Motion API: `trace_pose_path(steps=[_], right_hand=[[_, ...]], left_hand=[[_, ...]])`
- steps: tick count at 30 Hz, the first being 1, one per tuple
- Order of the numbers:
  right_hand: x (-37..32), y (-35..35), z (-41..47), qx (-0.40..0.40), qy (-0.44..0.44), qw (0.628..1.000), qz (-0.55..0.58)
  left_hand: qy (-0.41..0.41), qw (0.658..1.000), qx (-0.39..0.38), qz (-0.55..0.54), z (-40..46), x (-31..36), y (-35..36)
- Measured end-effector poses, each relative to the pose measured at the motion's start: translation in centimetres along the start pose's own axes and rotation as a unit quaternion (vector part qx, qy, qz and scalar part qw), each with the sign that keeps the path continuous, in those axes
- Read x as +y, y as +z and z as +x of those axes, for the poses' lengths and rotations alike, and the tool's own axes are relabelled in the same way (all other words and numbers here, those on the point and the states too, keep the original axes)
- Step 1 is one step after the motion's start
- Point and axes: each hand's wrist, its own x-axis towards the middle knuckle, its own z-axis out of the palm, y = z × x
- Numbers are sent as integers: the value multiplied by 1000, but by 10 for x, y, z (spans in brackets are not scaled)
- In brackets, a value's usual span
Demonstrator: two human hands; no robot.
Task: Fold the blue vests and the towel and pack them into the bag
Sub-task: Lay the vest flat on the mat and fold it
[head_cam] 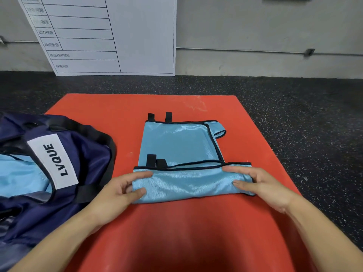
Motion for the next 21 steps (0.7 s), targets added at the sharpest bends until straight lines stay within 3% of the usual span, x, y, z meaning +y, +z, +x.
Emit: trace_pose_path(steps=[6,21], right_hand=[[0,10,4,25,3,999,43],[-1,32,-43,-58,63,995,42]], left_hand=[[-6,1000,8,-4,2,-4,2],[-50,998,-35,6,-49,-5,2]])
